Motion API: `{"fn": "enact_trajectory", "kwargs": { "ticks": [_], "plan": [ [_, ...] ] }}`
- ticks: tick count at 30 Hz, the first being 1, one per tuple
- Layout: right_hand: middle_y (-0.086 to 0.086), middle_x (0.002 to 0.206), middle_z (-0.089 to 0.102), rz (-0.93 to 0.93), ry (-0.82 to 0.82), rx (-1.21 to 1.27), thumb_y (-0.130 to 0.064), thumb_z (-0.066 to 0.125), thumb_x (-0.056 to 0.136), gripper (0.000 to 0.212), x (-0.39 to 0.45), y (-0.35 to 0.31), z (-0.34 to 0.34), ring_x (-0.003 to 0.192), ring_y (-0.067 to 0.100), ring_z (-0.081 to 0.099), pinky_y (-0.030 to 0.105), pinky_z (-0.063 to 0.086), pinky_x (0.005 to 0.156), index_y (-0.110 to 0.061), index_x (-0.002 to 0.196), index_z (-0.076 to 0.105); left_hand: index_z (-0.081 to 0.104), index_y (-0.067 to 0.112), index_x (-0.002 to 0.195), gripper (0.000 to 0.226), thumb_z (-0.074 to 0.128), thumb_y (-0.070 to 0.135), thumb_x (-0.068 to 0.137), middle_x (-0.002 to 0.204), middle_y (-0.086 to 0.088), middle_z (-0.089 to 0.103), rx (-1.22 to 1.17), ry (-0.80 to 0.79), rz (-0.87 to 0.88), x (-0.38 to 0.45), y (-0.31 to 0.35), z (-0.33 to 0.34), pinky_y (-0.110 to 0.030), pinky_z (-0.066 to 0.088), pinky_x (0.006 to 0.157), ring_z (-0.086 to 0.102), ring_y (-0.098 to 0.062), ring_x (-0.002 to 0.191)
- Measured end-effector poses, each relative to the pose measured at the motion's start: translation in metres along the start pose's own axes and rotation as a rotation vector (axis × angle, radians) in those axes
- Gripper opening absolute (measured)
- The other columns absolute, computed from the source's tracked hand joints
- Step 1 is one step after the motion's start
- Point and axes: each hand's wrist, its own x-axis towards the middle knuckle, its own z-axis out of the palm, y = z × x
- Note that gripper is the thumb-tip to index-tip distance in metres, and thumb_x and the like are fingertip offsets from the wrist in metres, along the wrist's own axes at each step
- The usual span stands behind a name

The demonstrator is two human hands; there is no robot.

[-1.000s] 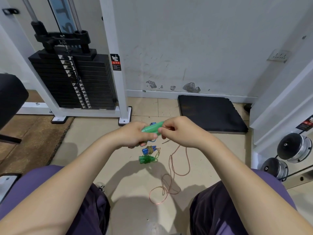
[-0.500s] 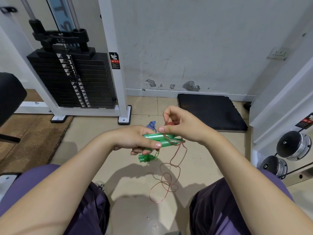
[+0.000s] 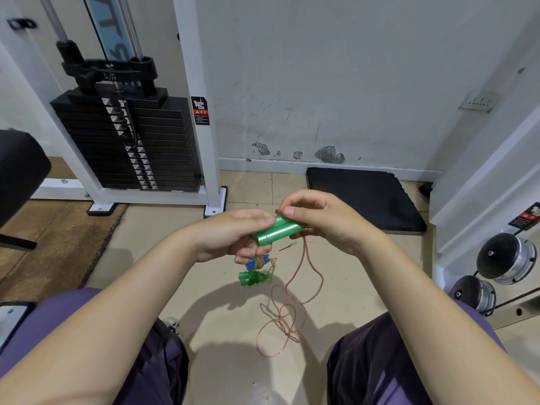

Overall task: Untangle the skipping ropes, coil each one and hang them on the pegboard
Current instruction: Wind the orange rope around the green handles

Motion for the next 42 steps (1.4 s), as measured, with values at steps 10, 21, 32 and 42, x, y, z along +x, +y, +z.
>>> {"fn": "enact_trajectory", "kwargs": {
  "ticks": [10, 21, 32, 42],
  "plan": [
    [0.009, 0.106, 0.072, -0.05, -0.029, -0.148, -0.027, 0.079, 0.075, 0.021, 0.0, 0.001, 0.002, 0.091, 0.018, 0.066, 0.032, 0.054, 0.082, -0.023, 0.095, 0.075, 0.06, 0.007, 0.105, 0.015, 0.055, 0.019, 0.099, 0.072, -0.011, 0.058, -0.011, 0.096, 0.049, 0.002, -0.004, 0.001, -0.017, 0.032, 0.039, 0.041, -0.011, 0.048],
    [0.017, 0.101, 0.069, -0.099, -0.049, -0.208, -0.019, 0.082, 0.077, 0.022, 0.0, 0.0, 0.005, 0.087, 0.017, 0.064, 0.036, 0.053, 0.081, -0.018, 0.096, 0.071, 0.052, 0.012, 0.098, 0.034, 0.061, 0.044, 0.091, 0.068, 0.001, 0.046, -0.025, 0.074, 0.011, 0.005, -0.004, 0.005, -0.016, 0.027, 0.04, 0.03, -0.008, 0.052],
    [0.013, 0.087, 0.065, -0.079, -0.1, -0.077, -0.01, 0.079, 0.079, 0.038, 0.0, -0.001, 0.0, 0.064, 0.024, 0.062, 0.034, 0.053, 0.059, -0.023, 0.112, 0.065, 0.053, 0.01, 0.105, 0.031, 0.054, 0.039, 0.094, 0.068, -0.002, 0.046, 0.089, 0.176, 0.114, -0.001, 0.005, 0.004, -0.018, 0.027, 0.042, 0.031, -0.009, 0.048],
    [0.008, 0.09, 0.059, -0.058, -0.051, 0.147, -0.002, 0.068, 0.087, 0.051, 0.009, 0.013, 0.02, 0.066, 0.017, 0.053, 0.028, 0.044, 0.062, -0.013, 0.133, 0.051, 0.048, 0.008, 0.105, 0.015, 0.042, 0.022, 0.106, 0.076, -0.006, 0.051, -0.012, 0.355, 0.276, 0.003, 0.009, 0.008, -0.018, 0.032, 0.044, 0.036, -0.008, 0.049]
  ]
}}
